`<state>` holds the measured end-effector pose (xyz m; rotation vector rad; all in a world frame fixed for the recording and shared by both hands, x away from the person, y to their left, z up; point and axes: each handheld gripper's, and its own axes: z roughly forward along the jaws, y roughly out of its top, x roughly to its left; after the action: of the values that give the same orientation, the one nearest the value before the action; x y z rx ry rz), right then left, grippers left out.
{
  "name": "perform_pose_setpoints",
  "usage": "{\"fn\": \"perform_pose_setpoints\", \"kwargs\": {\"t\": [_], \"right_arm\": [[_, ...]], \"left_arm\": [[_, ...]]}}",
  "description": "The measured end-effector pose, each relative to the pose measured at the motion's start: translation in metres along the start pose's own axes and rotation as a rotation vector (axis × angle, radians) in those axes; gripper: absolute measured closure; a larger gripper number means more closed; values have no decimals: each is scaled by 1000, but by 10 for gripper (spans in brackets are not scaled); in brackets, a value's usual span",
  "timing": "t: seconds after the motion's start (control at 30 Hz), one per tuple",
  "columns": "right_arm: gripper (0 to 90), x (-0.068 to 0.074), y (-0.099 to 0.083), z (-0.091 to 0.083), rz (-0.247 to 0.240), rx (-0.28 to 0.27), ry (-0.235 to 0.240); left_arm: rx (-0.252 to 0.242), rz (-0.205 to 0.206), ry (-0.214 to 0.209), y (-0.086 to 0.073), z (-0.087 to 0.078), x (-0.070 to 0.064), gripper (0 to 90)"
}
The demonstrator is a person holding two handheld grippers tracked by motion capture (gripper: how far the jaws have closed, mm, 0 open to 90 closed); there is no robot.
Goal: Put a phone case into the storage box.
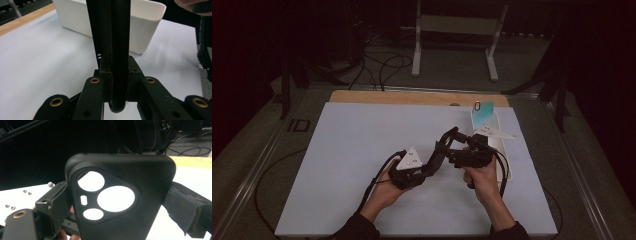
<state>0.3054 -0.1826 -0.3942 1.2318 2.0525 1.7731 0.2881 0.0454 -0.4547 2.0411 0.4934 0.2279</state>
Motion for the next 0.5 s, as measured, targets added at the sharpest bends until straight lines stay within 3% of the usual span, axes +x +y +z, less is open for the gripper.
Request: {"fn": "perform_pose_setpoints", "kwargs": {"t": [0.5], "right_arm": [[145, 5, 0, -1, -30, -10, -16]], "left_arm": [[14, 12, 26, 0, -1, 0, 787]]}}
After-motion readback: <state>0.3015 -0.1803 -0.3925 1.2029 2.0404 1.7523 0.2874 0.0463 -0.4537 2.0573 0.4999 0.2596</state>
